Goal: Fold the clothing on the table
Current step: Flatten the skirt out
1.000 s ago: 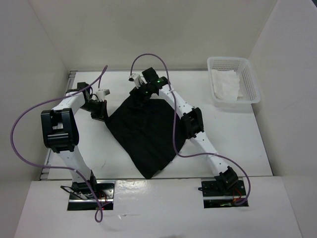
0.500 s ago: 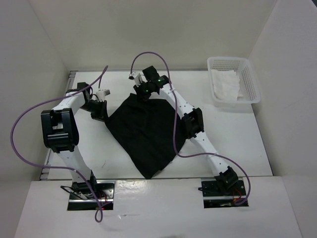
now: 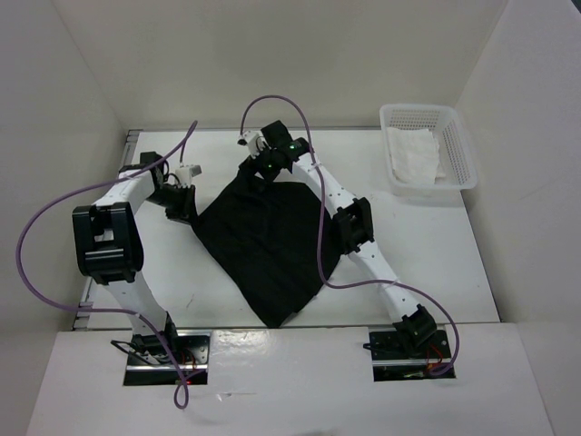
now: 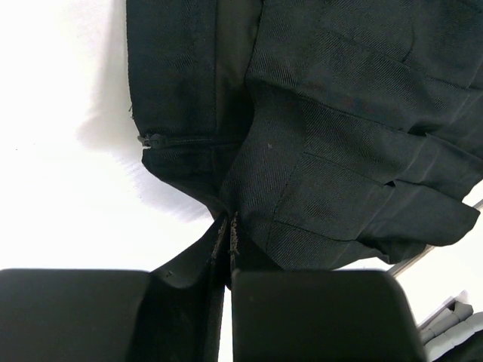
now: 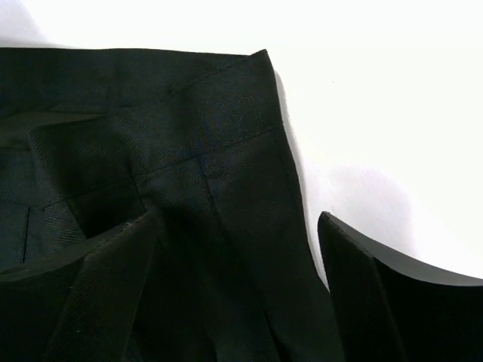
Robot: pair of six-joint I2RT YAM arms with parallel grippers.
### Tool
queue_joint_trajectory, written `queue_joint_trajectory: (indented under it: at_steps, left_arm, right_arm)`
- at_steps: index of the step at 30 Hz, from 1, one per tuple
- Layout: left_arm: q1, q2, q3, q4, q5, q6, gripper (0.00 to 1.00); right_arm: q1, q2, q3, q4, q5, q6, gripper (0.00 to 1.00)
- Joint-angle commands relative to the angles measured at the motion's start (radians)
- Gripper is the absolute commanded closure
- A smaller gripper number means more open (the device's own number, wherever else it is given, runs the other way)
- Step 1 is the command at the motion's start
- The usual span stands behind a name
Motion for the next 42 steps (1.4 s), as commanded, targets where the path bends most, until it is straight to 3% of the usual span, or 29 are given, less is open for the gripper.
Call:
queue_joint_trajectory:
  at_steps: [1, 15, 21, 24, 25, 28, 29, 31, 32, 33, 42]
  left_arm:
    - [0.006, -0.048, -0.008, -0.016, 0.037, 0.040, 0.93]
    - [0.006, -0.048, -0.008, -0.016, 0.046, 0.049, 0.93]
    - [0.006, -0.057, -0.017, -0.026, 0.028, 0.058, 0.93]
    - [0.006, -0.066, -0.017, -0.026, 0.028, 0.058, 0.93]
    - [0.006, -0.066, -0.027, -0.026, 0.018, 0.067, 0.93]
    - [0.006, -0.076, -0.027, -0.026, 0.018, 0.067, 0.93]
    - [0.006, -0.076, -0.027, -0.026, 0.018, 0.067, 0.93]
    - [0.006, -0.076, -0.027, -0.026, 0.018, 0.067, 0.93]
    - [0.006, -0.076, -0.027, -0.026, 0.018, 0.067, 0.93]
    - [0.006, -0.076, -0.027, -0.026, 0.018, 0.067, 0.93]
    - [0.006, -0.135, -0.027, -0.026, -0.009, 0.077, 0.93]
  right_arm:
    - [0.006, -0.063, 0.055, 0.031, 0.006, 0.012, 0.09]
    - [0.067, 0.057, 0.103, -0.018, -0.198, 0.023, 0.06]
    - [0.098, 0.089, 0.125, -0.018, -0.185, 0.032, 0.05]
    - [0.098, 0.089, 0.125, -0.009, -0.169, 0.032, 0.13]
    - [0.098, 0.089, 0.125, -0.009, -0.160, 0.032, 0.22]
    - [0.098, 0.089, 0.125, -0.018, -0.151, 0.032, 0.37]
    - [0.098, 0.089, 0.125, -0.018, -0.151, 0.032, 0.56]
    - [0.098, 0.068, 0.125, -0.039, -0.116, 0.032, 0.79]
    - [0.098, 0.067, 0.125, -0.039, -0.099, 0.032, 0.95]
    - [0.098, 0.049, 0.125, -0.049, -0.082, 0.022, 1.00]
    - [-0.022, -0.233, 0.005, -0.030, 0.109, 0.000, 1.00]
